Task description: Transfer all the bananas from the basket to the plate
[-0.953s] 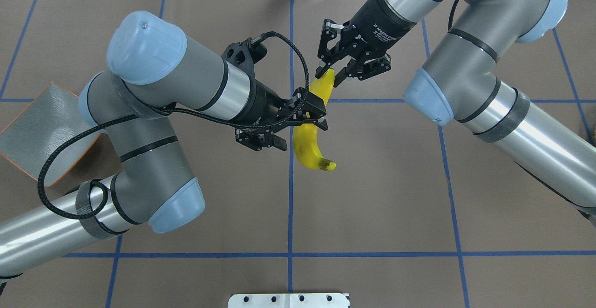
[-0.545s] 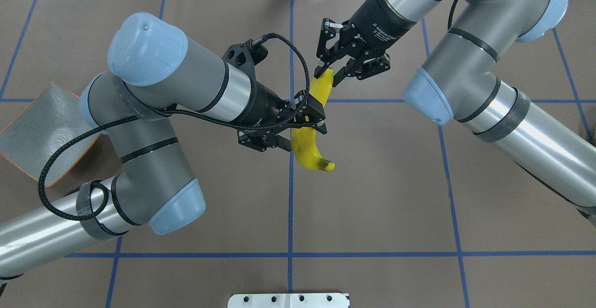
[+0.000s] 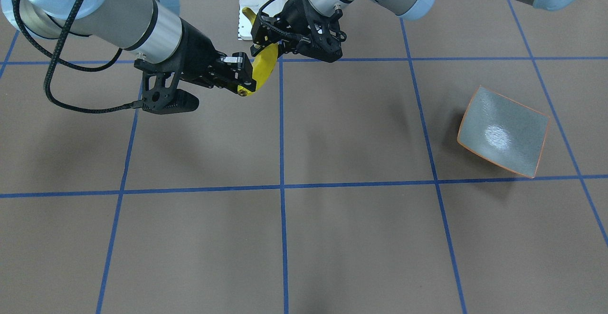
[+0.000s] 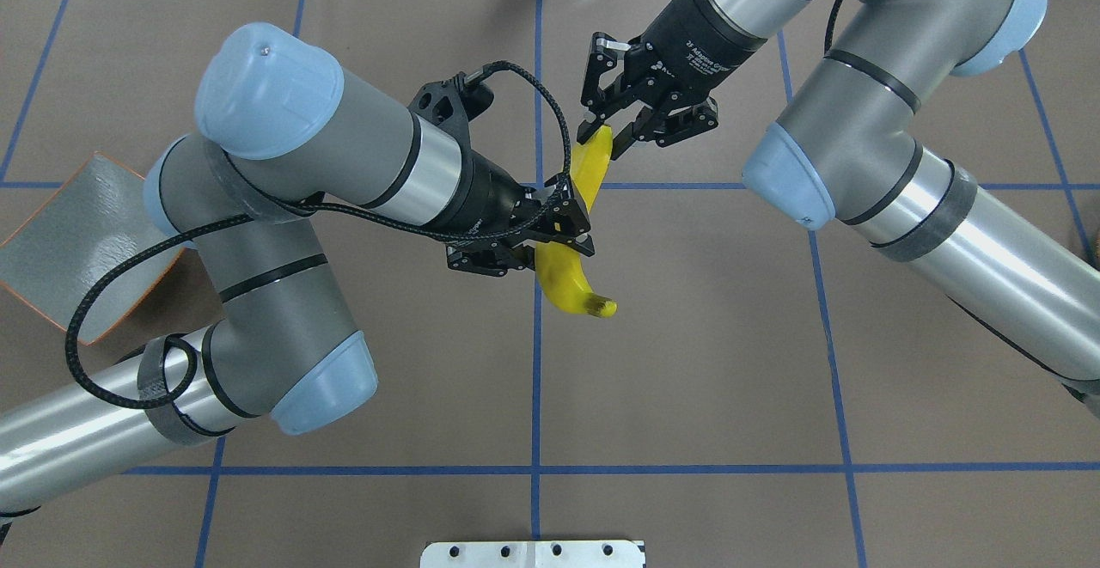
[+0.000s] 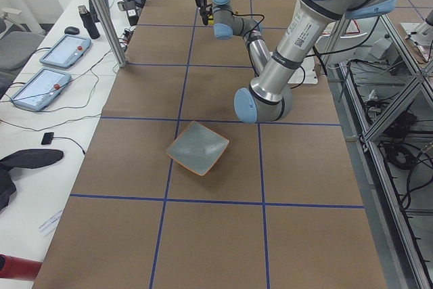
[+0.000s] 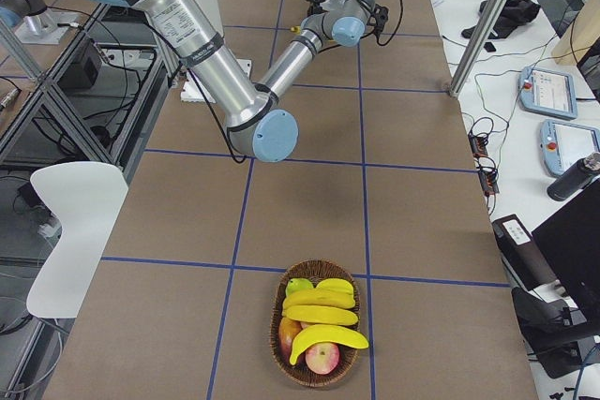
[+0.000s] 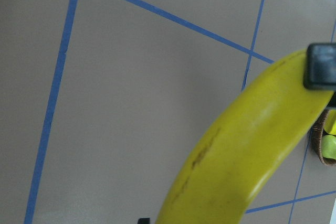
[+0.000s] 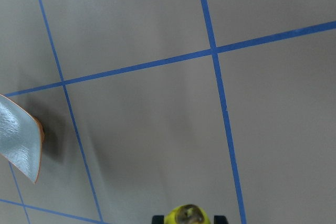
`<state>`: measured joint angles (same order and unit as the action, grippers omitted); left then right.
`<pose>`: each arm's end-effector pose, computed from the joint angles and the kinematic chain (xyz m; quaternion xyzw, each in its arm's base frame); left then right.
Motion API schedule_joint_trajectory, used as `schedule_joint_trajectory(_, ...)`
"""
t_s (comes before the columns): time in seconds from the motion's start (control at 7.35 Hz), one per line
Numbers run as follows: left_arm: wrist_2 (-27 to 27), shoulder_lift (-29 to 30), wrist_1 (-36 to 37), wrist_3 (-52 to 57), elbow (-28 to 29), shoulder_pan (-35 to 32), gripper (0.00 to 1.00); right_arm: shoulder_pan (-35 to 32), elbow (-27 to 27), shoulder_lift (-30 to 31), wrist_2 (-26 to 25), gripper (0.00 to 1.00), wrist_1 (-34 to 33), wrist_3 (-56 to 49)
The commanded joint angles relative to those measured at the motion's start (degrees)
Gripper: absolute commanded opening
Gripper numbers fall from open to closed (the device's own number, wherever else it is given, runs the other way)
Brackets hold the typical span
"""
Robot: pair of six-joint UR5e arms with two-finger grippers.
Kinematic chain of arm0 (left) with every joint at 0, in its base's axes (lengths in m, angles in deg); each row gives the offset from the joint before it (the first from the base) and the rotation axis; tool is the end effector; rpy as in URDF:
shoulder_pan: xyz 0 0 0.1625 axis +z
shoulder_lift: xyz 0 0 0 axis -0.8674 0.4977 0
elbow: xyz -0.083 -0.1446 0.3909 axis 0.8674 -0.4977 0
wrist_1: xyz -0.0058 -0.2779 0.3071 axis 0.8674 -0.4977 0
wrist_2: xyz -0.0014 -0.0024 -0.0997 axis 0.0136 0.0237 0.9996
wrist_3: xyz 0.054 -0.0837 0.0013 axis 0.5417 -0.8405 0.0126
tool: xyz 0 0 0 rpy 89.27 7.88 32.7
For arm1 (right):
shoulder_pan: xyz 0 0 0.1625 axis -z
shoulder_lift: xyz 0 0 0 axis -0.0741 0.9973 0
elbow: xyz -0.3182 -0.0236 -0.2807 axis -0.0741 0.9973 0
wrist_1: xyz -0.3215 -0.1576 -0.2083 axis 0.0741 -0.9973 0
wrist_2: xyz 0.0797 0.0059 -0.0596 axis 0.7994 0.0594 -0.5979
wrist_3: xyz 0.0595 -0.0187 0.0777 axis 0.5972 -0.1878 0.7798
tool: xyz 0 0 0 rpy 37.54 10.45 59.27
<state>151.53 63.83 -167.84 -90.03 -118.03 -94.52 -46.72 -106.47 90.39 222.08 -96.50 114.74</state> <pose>0.4580 -0.4068 0.0837 -0.0666 0.6578 -0.0741 0.7466 -0.3606 -0.5262 0.1283 -0.1115 -0.5985 0.0415 0.7922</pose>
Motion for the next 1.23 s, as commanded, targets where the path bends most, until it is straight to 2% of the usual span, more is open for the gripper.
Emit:
schedule_joint_trajectory(0.0, 0.02, -0.04, 0.1, -0.07, -0.16, 0.0, 0.0, -0.01, 0.0, -0.09, -0.09, 1.0, 0.15, -1.9)
schedule_joint_trajectory(0.41, 0.02, -0.13, 0.27, -0.07, -0.25, -0.09, 0.0, -0.88, -1.48, 0.78, -0.01, 1.0, 0.15, -1.73)
schedule_joint_trajectory(0.54, -0.16, -0.65, 0.45, -0.07, -1.21, -0.26, 0.0, -1.84, -3.67, 3.05, -0.09, 1.0, 0.15, -1.38)
schedule_joint_trajectory(0.82, -1.82, -8.09, 0.62, 0.27, -6.73, -1.31, 0.0, -6.57, -6.85, 9.99, -0.45, 1.0, -0.02, -2.6)
schedule_joint_trajectory(1.09, -1.13, -12.41, 0.62, 0.63, -8.33, -5.78, 0.0, -11.32, -6.94, 16.14, -0.36, 1.0, -0.03, -10.13)
